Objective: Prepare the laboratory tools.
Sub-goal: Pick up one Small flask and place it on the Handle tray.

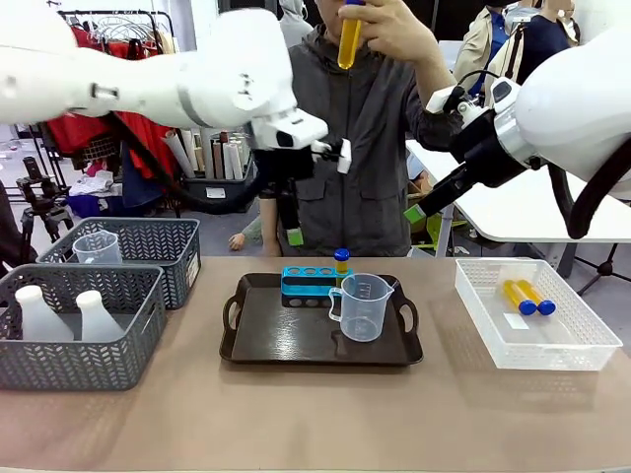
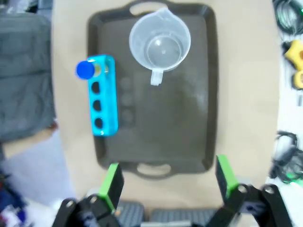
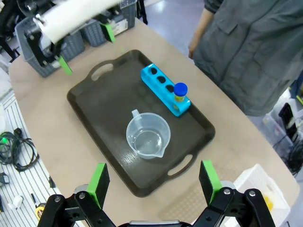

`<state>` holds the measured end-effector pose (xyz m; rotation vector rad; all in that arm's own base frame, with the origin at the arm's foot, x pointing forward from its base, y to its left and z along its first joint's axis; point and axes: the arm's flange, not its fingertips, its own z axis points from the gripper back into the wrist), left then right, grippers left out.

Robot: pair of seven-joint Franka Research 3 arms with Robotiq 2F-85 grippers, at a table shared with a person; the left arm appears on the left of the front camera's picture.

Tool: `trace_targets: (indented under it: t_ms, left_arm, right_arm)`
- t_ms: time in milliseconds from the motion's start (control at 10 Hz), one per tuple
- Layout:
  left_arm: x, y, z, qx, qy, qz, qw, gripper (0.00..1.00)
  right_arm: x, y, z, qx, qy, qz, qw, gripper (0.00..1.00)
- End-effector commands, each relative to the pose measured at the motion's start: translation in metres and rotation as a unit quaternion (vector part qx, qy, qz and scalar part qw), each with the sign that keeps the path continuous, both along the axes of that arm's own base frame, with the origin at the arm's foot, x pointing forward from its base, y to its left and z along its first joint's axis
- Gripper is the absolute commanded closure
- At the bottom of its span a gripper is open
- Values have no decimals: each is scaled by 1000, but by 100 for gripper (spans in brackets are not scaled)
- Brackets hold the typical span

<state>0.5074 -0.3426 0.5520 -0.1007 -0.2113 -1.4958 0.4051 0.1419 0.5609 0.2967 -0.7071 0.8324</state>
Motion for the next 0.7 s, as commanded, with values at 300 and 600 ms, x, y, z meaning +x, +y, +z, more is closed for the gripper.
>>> trace_targets:
  t_ms: [300,600]
  left_arm:
    - [-43,124,22,-38,-36,181,982,0]
    - [-58,183,28,-27,-10,311,950,0]
  right_arm:
    - [-1,0,1,5,2,4,1000,0]
    - [-1,0,1,5,2,4,1000,0]
